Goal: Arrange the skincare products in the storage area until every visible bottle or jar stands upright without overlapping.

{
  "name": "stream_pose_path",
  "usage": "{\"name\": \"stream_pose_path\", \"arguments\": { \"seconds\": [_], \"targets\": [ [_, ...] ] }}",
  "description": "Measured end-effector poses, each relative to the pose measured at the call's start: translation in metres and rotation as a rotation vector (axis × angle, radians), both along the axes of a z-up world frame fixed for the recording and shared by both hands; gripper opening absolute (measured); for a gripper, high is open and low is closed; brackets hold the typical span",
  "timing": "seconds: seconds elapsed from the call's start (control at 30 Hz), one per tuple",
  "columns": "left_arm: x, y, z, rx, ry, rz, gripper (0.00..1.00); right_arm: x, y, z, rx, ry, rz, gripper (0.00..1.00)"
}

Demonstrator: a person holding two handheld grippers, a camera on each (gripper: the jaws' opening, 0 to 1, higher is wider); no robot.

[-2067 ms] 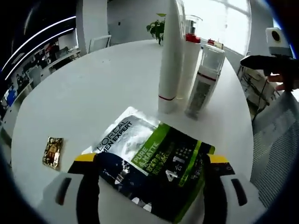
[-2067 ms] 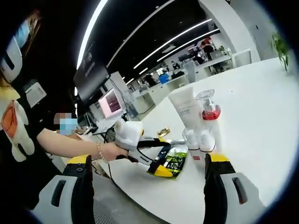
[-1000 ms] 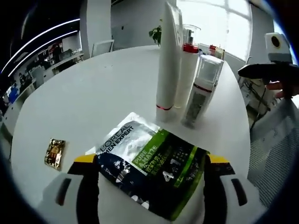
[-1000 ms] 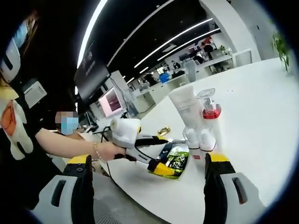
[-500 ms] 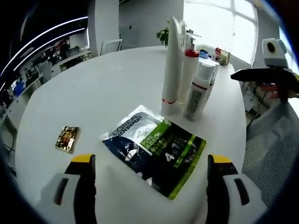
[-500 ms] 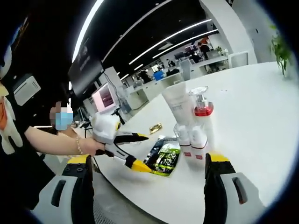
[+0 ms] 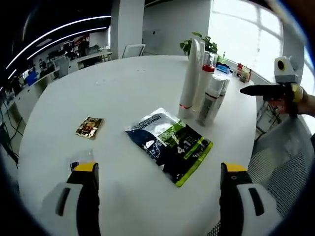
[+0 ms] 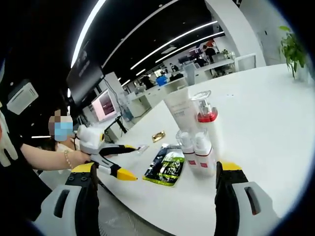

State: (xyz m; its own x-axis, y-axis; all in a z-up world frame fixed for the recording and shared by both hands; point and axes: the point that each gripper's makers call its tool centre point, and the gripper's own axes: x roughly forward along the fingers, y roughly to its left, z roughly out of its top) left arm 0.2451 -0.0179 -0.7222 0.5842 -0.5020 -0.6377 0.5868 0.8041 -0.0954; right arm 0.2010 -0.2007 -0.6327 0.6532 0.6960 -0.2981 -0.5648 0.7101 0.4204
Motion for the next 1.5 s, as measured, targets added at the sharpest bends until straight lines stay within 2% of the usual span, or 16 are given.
{"name": "stream_pose_path", "arguments": {
  "seconds": [0.23, 0.3, 0.4, 0.47, 0.57, 0.73, 0.9, 1.0, 1.07, 1.13, 1.2, 1.5],
  "targets": [
    [-0.01, 0.032, 0.024, -0.054, -0.021, 0.109, 0.99, 0.003, 0.0, -0.003, -0.007, 0.0, -0.006, 1.0],
    [-0.011, 0.044, 0.04, -0.061, -0.068, 0.164, 0.98, 0.003, 0.001, -0.004, -0.011, 0.001, 0.001, 1.0],
    [-0.012, 0.064, 0.06, -0.104, -0.097, 0.234, 0.98, 0.002, 0.002, -0.005, -0.025, -0.005, 0.01, 1.0],
    [-0.015, 0.077, 0.068, -0.117, -0.11, 0.262, 0.99, 0.001, 0.004, -0.005, -0.029, -0.009, 0.015, 1.0],
    [-0.024, 0.085, 0.077, -0.115, -0.125, 0.28, 0.99, 0.001, 0.003, -0.005, -0.028, -0.008, 0.016, 1.0],
    [-0.039, 0.091, 0.081, -0.148, -0.114, 0.313, 0.98, 0.0, 0.004, -0.004, -0.025, -0.009, 0.016, 1.0],
    [-0.053, 0.084, 0.079, -0.123, -0.109, 0.313, 0.97, 0.0, 0.005, -0.005, -0.021, -0.006, 0.02, 1.0],
    [-0.055, 0.088, 0.073, -0.119, -0.093, 0.32, 0.98, 0.0, 0.005, -0.005, -0.021, -0.004, 0.023, 1.0],
    [-0.055, 0.088, 0.072, -0.094, -0.1, 0.312, 0.98, -0.001, 0.005, -0.005, -0.025, -0.004, 0.027, 1.0],
    [-0.052, 0.087, 0.073, -0.107, -0.102, 0.317, 0.97, -0.002, 0.007, -0.005, -0.036, -0.008, 0.034, 1.0],
    [-0.05, 0.092, 0.068, -0.096, -0.082, 0.326, 0.97, -0.002, 0.008, -0.006, -0.041, -0.006, 0.039, 1.0],
    [-0.047, 0.089, 0.06, -0.072, -0.063, 0.317, 0.98, -0.001, 0.006, 0.0, -0.022, -0.009, 0.029, 1.0]
  ]
}}
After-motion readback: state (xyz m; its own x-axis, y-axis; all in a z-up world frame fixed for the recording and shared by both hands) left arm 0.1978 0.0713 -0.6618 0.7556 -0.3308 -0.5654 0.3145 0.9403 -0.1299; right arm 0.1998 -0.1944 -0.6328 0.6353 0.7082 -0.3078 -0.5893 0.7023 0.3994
